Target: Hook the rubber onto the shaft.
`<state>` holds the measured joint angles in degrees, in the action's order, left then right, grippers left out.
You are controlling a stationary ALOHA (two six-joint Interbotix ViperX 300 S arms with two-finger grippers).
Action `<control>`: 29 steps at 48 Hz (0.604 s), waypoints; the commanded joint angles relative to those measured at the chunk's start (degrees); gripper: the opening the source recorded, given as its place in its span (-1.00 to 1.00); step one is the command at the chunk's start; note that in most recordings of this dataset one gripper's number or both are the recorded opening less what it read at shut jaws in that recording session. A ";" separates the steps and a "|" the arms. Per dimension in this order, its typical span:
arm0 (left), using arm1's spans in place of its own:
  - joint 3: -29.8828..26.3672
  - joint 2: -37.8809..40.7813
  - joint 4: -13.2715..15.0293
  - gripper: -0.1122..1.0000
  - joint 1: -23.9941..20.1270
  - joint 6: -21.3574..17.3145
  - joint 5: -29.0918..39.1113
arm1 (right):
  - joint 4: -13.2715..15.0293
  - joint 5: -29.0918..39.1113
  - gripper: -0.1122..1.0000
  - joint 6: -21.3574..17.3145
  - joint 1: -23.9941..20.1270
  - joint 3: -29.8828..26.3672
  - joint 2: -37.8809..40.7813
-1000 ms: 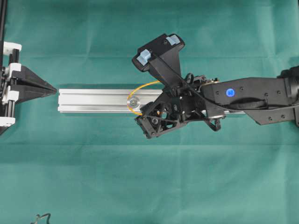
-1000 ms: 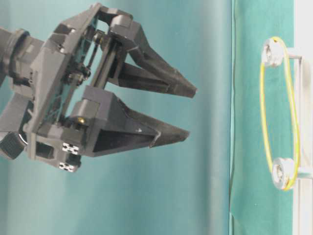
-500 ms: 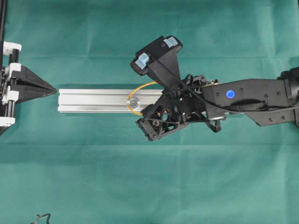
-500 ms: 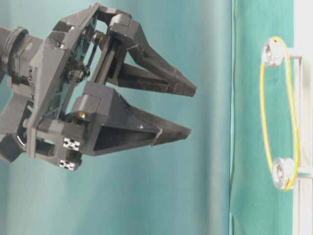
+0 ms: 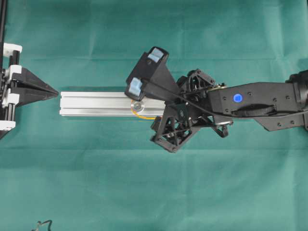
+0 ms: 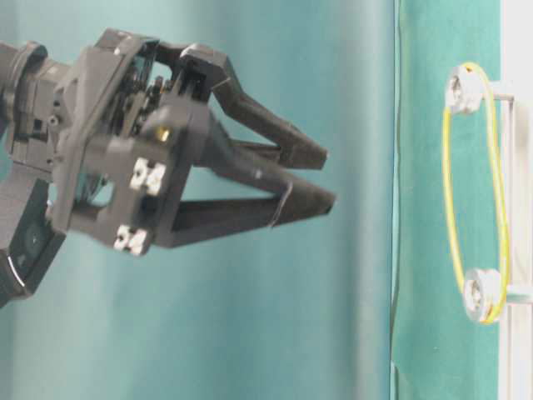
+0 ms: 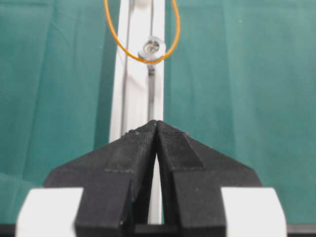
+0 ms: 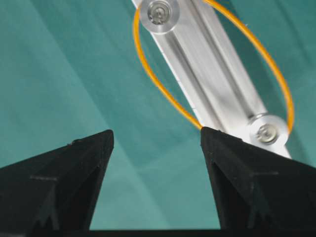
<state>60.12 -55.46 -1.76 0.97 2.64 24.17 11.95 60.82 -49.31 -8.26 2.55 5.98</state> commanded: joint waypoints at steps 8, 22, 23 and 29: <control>-1.58 0.18 -0.18 -0.80 0.09 0.09 -0.18 | 0.26 1.23 0.63 10.90 0.35 -0.97 -1.76; -1.67 0.18 -0.18 -0.80 0.09 0.09 -0.26 | 0.26 1.05 0.63 16.17 0.62 -0.97 -1.76; -1.58 0.18 -0.18 -0.80 0.09 0.09 -0.26 | 0.26 1.05 0.63 16.17 0.53 -0.97 -1.85; -1.58 0.18 -0.18 -0.80 0.09 0.00 -0.26 | 0.26 1.23 0.63 16.61 0.53 -0.88 -1.76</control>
<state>60.12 -55.55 -1.76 0.97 2.64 24.17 12.04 62.05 -33.05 -7.73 2.64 6.06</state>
